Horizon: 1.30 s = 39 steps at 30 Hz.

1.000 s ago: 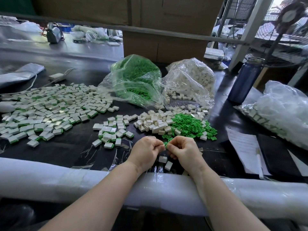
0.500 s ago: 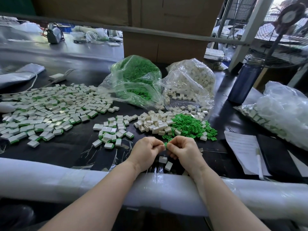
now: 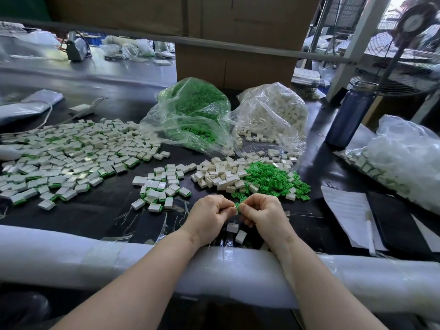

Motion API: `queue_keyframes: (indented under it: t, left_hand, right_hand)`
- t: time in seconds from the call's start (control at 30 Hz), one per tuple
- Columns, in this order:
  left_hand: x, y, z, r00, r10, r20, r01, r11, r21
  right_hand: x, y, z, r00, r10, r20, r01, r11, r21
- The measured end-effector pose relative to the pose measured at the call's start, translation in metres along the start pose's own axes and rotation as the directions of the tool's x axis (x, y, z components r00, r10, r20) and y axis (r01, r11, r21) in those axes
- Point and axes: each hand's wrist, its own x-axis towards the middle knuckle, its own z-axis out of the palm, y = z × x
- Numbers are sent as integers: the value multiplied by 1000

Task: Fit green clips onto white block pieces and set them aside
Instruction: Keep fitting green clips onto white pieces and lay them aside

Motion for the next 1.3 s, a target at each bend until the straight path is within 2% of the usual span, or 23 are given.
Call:
queue_keyframes:
  t: [0.23,0.4,0.5,0.7,0.93,1.1,1.3]
  left_hand:
    - [1,0,0,996,-89,15,90,992,-88]
    - [1,1,1,997,-76,-4,75,983,-167]
    - [0,0,2,997,-75,1,74,986,-152]
    - [0,-1,1,995,-91,-43,82,980,-183]
    - [1,-1,-1,993,-122,4,120,972,-201]
    - [-1,0,-1,993,-111,35,114,985,-131]
    - [-3,1,0,997,-78,7,78,996,-32]
  right_hand:
    - [1,1,3,999,-16,-33,17,999,38]
    - [3,2,3,994,-35,-99,45,994,97]
    - [4,4,0,993,-21,-119,35,992,121]
    - [3,8,-2,993,-14,-121,36,984,174]
    - [2,6,-2,996,-46,-78,55,992,117]
    - [2,6,0,997,-24,-72,30,996,84]
    - [1,5,-1,999,-11,-53,13,999,41]
